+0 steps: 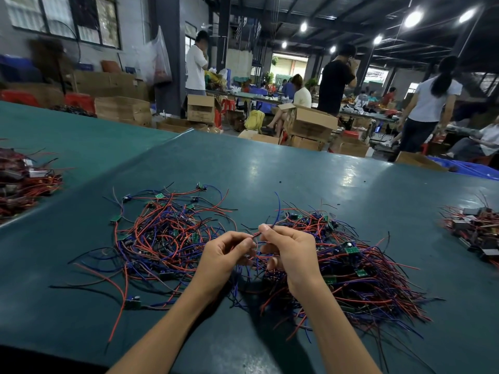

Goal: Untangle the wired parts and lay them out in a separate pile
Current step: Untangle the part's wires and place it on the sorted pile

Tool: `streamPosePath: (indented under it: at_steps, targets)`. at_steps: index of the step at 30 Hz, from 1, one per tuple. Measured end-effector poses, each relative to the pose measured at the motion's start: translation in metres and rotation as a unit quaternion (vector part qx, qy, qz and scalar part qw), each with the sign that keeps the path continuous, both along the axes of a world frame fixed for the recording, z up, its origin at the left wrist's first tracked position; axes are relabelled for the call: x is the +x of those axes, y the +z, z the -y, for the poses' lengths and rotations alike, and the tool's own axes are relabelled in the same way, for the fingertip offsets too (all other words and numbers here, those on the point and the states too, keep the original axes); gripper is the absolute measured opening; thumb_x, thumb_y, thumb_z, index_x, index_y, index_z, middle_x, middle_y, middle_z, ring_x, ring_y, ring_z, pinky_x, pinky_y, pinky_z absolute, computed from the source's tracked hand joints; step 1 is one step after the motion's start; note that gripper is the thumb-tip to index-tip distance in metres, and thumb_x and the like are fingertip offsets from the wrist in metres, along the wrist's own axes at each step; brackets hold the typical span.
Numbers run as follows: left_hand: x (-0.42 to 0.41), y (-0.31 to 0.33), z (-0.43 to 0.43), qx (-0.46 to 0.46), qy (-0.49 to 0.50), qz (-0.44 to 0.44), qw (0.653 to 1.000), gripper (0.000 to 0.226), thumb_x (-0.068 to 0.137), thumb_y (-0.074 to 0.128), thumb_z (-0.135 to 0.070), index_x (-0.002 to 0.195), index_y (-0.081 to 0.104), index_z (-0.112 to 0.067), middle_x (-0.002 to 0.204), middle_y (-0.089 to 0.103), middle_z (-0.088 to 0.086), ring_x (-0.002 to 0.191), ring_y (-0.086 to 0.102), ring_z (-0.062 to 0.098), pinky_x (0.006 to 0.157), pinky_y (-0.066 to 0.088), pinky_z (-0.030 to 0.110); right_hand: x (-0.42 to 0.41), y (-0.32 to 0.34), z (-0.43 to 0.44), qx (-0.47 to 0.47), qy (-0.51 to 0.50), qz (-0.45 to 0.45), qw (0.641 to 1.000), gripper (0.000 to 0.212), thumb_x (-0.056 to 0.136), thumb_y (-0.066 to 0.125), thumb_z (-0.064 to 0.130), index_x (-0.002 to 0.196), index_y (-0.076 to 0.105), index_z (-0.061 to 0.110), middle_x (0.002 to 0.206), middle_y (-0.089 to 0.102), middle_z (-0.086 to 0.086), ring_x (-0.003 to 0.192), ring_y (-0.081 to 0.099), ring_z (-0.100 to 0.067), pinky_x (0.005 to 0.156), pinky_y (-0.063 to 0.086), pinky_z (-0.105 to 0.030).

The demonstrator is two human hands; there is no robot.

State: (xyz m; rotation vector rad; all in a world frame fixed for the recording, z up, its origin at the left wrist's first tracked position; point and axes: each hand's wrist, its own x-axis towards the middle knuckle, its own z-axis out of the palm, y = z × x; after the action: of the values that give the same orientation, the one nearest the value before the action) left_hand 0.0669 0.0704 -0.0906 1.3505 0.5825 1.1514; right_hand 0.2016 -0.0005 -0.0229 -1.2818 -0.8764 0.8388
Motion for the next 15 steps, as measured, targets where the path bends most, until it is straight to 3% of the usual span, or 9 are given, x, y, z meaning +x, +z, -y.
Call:
streamPosePath:
  at_steps: [7,11,15]
  targets:
    - [0.0008,-0.0028,0.0042,0.114,0.046,-0.134,0.983,0.007,0.098,0.065,-0.014,0.101,0.07,-0.017,0.089,0.074,0.003,0.086,0.071,0.024,0.084,0.057,0.05,0.0013,0.0011,0.0006,0.003,0.001,0.0,1.0,0.021,0.088,0.076,0.012,0.073,0.075,-0.002,0.069,0.069,-0.011,0.058,0.065,-0.017,0.038,0.044,-0.026]
    - [0.0009,-0.0018,0.0094,0.17,0.069,-0.167,0.969,0.008,0.099,0.063,-0.023,0.099,0.071,-0.021,0.083,0.071,-0.004,0.08,0.069,0.019,0.08,0.056,0.047,0.0028,0.0006,0.0006,-0.004,0.004,0.01,1.0,0.022,0.089,0.076,0.013,0.07,0.075,0.001,0.069,0.068,-0.01,0.059,0.063,-0.018,0.039,0.045,-0.027]
    - [0.0009,0.0028,0.0076,0.185,0.066,-0.2,0.96,0.012,0.1,0.062,-0.02,0.095,0.073,-0.018,0.079,0.069,-0.007,0.075,0.065,0.01,0.075,0.053,0.033,0.0062,-0.0014,0.0006,-0.023,0.005,0.006,1.0,0.025,0.09,0.074,0.013,0.066,0.074,0.006,0.069,0.065,-0.008,0.061,0.061,-0.021,0.038,0.041,-0.025]
